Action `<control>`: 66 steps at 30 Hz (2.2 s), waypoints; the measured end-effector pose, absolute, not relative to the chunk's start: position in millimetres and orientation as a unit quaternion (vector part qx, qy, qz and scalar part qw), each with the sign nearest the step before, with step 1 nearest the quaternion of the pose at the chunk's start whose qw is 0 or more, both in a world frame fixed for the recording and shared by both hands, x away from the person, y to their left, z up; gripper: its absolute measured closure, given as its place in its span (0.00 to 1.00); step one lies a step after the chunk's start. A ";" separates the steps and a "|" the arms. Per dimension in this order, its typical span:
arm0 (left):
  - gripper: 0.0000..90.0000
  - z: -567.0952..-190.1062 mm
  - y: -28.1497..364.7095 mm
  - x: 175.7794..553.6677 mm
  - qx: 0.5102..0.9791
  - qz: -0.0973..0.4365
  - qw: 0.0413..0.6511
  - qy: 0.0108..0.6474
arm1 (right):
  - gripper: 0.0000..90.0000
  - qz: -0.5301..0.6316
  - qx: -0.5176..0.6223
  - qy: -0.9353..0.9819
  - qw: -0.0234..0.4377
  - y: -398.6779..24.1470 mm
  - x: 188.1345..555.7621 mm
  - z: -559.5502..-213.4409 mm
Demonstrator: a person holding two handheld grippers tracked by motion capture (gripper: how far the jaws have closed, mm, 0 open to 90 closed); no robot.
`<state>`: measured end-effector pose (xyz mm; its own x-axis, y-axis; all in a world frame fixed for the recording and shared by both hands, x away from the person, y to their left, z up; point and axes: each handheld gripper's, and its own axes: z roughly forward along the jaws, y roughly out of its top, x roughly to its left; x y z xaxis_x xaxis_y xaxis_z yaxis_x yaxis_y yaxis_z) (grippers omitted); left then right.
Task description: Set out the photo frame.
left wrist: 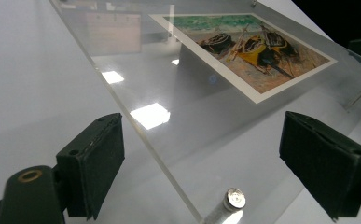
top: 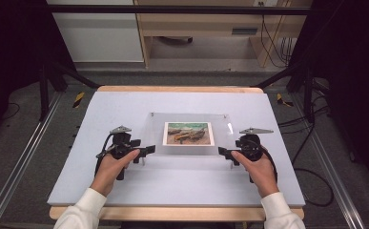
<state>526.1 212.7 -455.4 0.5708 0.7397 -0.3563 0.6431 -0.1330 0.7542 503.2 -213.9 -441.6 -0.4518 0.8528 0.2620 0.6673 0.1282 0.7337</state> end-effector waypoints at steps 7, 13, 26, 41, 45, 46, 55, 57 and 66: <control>0.15 -458.9 212.0 529.3 0.747 0.021 0.476 0.463 | 0.15 0.422 0.519 0.736 0.099 -215.1 506.3 -444.2; 0.15 -461.0 210.6 531.4 0.744 0.014 0.481 0.463 | 0.15 0.422 0.533 0.730 0.068 -219.2 507.4 -445.3; 0.15 -462.1 211.6 532.2 0.745 0.013 0.484 0.458 | 0.15 0.435 0.542 0.719 0.025 -223.0 509.9 -450.1; 0.16 -461.5 211.7 532.0 0.746 0.014 0.483 0.458 | 0.15 0.438 0.544 0.715 0.032 -222.3 509.5 -450.9; 0.22 -458.5 213.3 533.3 0.742 0.009 0.477 0.471 | 0.17 0.438 0.544 0.714 0.037 -222.5 510.2 -450.9; 0.24 -457.7 213.7 534.1 0.744 0.009 0.473 0.471 | 0.18 0.440 0.544 0.714 0.039 -222.6 510.9 -450.8; 0.37 -439.1 206.7 548.5 0.755 0.089 0.465 0.454 | 0.32 0.423 0.533 0.724 0.112 -220.3 527.6 -434.4; 0.43 -437.2 206.8 552.6 0.746 0.102 0.473 0.457 | 0.35 0.419 0.527 0.727 0.132 -219.6 533.0 -430.5; 0.50 -434.7 201.8 552.1 0.748 0.139 0.464 0.454 | 0.44 0.408 0.512 0.735 0.177 -219.0 535.1 -428.3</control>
<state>552.1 201.8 -434.7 0.5497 0.8076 -0.2137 0.5501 -0.1574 0.8201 535.1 -219.0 -428.3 -0.4142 0.8964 0.1579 0.6080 0.1434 0.7809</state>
